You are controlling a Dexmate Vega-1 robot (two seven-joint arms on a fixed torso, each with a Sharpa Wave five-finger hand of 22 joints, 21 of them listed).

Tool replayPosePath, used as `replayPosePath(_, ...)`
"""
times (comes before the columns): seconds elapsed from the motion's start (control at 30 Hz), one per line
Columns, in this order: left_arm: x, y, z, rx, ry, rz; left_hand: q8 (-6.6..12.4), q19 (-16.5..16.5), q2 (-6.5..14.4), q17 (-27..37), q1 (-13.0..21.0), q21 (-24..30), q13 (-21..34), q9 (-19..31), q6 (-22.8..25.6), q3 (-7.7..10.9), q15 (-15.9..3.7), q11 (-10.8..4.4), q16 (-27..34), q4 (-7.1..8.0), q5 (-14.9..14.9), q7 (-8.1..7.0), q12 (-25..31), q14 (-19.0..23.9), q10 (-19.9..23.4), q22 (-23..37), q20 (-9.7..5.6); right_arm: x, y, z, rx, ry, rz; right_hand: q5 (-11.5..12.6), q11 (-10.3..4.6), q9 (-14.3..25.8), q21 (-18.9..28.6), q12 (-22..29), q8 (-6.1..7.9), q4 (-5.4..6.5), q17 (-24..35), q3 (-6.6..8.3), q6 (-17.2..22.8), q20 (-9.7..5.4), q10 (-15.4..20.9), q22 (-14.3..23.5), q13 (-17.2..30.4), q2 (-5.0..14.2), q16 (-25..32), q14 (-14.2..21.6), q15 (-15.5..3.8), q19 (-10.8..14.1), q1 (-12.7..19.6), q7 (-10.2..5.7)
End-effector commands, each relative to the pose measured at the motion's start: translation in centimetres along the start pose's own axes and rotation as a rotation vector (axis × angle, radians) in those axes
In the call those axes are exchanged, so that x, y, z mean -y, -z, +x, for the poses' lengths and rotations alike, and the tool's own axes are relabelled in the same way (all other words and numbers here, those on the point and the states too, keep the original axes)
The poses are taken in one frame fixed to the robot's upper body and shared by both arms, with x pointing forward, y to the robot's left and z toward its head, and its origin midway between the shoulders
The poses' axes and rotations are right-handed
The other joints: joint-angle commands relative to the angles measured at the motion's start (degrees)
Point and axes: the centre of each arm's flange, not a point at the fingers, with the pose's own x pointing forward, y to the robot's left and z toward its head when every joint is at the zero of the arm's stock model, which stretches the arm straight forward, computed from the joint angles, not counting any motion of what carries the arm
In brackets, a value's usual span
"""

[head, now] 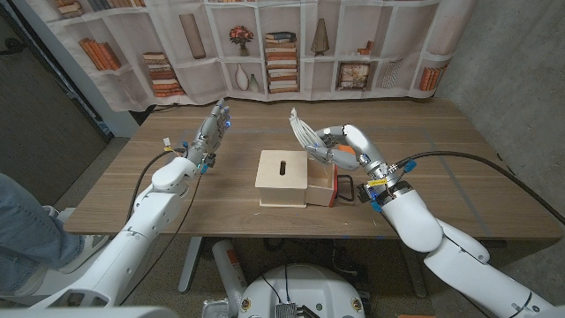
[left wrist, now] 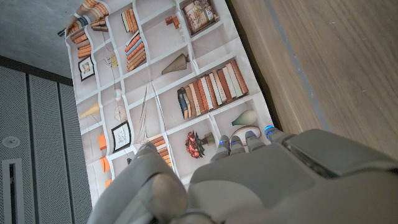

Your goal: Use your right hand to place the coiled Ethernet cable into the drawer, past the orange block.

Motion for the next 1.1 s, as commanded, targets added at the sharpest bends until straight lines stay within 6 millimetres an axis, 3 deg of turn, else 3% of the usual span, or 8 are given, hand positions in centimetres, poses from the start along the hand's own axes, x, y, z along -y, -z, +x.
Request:
replayPosePath(0.03,0.2,-0.1,0.7,-0.005,0.007,0.006,-0.1,-12.66,0.1,0.24,0.57,0.56,0.25,0.13,0.39,-0.2,-0.23,-0.23,0.0,0.06,0.15,0.04,-0.07,-5.34,-0.07,0.21,0.53,-0.3,0.8,-0.9,-0.052,0.02,0.039,0.4,0.06,0.14,0.56,0.15,0.22,-0.03,0.19,-0.1,4.0,-4.36,0.33,0.11,0.34,6.82,-0.14,0.72,-1.69,0.57,7.69,-3.41)
replayPosePath(0.8,0.9,0.2,2.1,-0.004,0.026,-0.004,-0.12,-12.71,0.27,0.25,0.77,0.55,0.25,0.13,0.42,-0.63,-0.27,-0.15,0.04,0.06,0.13,0.07,-0.09,-5.23,-0.09,0.2,0.53,-1.0,0.7,-0.7,-0.116,0.01,0.082,0.5,0.62,0.4,1.17,-0.05,0.16,-0.09,0.05,-0.15,3.92,-4.32,0.47,-0.23,0.36,6.82,-0.29,1.23,-1.65,0.88,7.8,-3.07)
replayPosePath(1.1,0.9,0.0,2.5,-0.004,0.029,0.003,-0.13,-12.71,0.33,0.24,0.84,0.54,0.25,0.13,0.42,-0.75,-0.2,-0.11,0.0,0.06,0.13,0.07,-0.09,-5.29,-0.09,0.2,0.56,-1.1,1.7,-1.4,-0.161,0.019,0.112,0.55,0.73,0.48,1.36,-0.15,0.14,-0.13,-0.01,-0.14,3.92,-4.31,0.42,-0.37,0.41,6.82,-0.4,1.31,-1.66,0.92,7.86,-2.92)
